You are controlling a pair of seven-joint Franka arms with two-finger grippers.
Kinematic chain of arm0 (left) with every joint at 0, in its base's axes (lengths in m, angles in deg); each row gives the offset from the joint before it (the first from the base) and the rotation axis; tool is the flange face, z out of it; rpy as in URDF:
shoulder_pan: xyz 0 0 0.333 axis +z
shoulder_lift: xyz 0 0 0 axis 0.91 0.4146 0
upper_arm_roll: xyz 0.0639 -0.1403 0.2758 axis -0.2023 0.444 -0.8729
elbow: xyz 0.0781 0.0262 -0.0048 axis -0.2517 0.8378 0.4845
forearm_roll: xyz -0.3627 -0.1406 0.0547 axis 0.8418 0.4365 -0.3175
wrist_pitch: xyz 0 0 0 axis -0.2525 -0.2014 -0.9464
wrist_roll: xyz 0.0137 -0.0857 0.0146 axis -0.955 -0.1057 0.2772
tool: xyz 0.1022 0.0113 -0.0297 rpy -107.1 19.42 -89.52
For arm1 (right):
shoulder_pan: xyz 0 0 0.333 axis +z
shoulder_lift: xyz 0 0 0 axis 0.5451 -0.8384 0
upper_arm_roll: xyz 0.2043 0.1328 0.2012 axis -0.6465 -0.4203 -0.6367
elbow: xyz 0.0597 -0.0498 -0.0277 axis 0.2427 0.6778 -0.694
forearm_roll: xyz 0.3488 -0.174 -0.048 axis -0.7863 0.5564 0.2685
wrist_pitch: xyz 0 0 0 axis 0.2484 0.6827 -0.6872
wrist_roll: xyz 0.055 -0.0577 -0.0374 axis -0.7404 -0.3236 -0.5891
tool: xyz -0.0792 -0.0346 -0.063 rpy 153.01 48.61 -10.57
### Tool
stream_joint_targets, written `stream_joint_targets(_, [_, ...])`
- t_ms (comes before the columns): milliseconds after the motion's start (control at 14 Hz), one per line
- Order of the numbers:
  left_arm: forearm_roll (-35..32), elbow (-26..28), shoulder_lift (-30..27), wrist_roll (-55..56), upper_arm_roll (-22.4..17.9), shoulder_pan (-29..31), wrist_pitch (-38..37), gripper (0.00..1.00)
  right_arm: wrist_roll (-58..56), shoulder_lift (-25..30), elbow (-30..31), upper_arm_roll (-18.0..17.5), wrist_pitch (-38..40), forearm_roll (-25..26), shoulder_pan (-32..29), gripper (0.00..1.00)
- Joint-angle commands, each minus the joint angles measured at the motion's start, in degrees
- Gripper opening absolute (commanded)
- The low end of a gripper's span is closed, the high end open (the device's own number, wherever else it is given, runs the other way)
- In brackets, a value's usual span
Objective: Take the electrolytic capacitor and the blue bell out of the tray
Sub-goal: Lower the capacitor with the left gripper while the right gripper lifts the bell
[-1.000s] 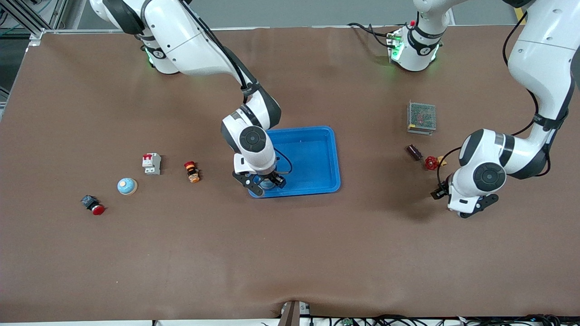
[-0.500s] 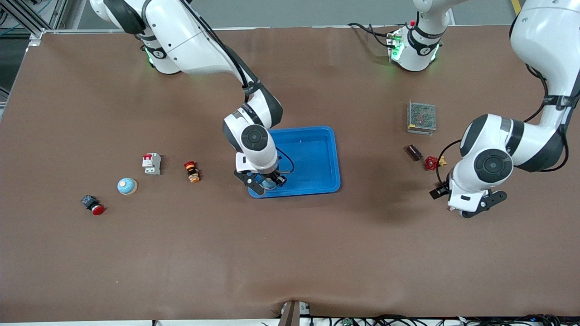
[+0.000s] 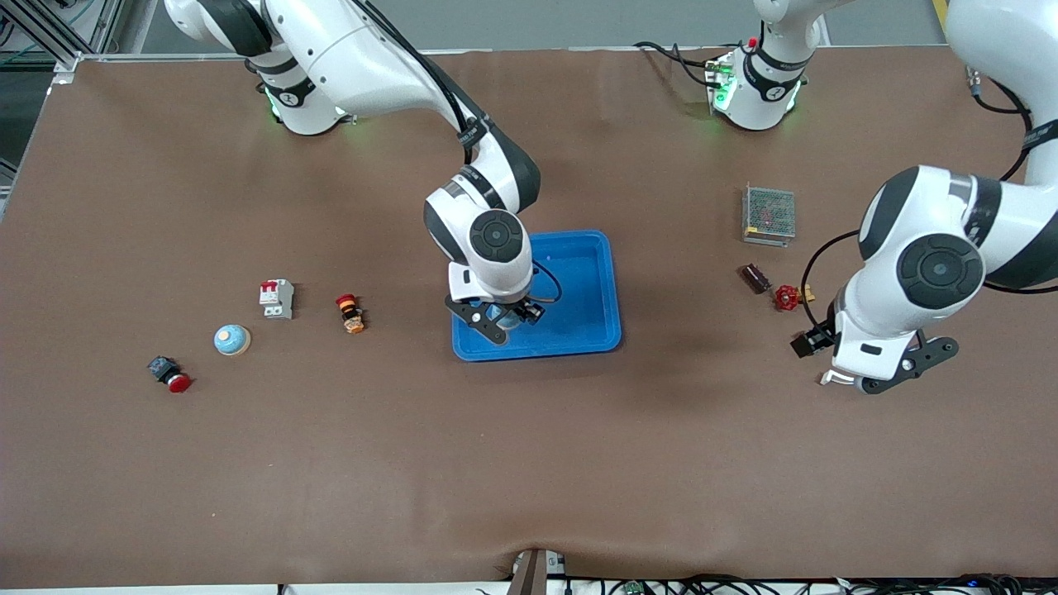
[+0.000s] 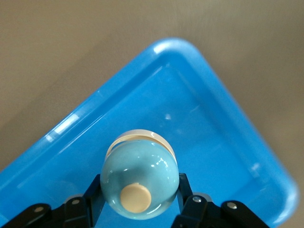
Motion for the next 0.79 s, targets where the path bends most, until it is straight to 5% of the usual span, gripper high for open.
stream_joint_targets(0, [1.45, -1.61, -3.91, -8.11, 0.52, 0.65, -3.08, 1.0, -13.4, 2.25, -0.22, -0.17, 3.01, -0.26, -3.08, 0.0])
stream_joint_targets(500, [10.23, -3.02, -9.72, -17.09, 0.17, 2.23, -3.17, 1.0, -17.4, 9.11, 0.31, 0.09, 9.41, 0.62, -8.18, 0.0])
stream_joint_targets(714, [16.89, -2.49, -14.9, -19.73, -6.48, -1.61, -4.58, 1.0, -20.63, 10.7, 0.31, 0.97, 10.66, 0.8, -10.89, 0.0])
